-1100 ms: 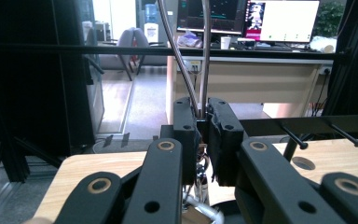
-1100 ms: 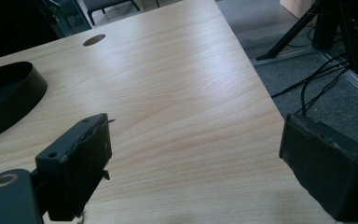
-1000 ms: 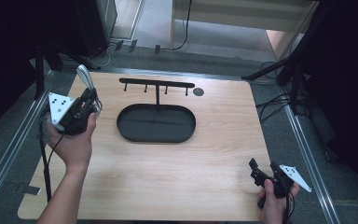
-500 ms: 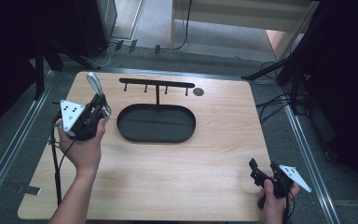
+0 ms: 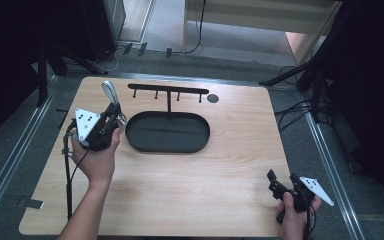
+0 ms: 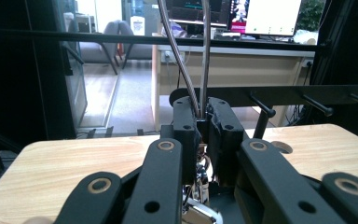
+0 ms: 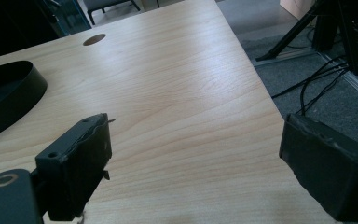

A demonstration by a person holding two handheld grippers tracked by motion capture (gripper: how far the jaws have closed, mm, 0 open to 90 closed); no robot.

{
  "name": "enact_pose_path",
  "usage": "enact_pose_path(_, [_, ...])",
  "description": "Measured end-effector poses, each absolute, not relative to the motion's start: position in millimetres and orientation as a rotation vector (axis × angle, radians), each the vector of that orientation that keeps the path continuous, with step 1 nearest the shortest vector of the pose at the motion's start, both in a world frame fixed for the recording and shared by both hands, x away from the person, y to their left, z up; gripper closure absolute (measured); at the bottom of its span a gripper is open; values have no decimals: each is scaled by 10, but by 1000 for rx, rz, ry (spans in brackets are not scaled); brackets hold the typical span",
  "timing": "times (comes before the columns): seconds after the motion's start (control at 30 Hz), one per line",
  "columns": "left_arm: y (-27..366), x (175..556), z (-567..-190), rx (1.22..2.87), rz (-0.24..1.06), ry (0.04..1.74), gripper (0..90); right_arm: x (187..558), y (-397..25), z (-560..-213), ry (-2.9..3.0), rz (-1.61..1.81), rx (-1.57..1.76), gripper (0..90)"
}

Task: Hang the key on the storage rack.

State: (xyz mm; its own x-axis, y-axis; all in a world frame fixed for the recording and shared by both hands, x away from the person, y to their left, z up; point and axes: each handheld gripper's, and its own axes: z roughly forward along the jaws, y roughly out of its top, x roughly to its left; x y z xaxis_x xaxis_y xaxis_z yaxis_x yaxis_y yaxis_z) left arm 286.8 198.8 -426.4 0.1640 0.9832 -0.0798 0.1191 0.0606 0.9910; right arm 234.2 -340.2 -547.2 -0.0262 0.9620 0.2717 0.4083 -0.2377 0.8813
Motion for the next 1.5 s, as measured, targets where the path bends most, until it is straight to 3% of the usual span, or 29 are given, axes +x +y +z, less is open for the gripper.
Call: enact_pose_path(1.5, [1737,3215,-4629,1431,912,1241,831,2347,-3417,-5475,1440,1255,1681,88])
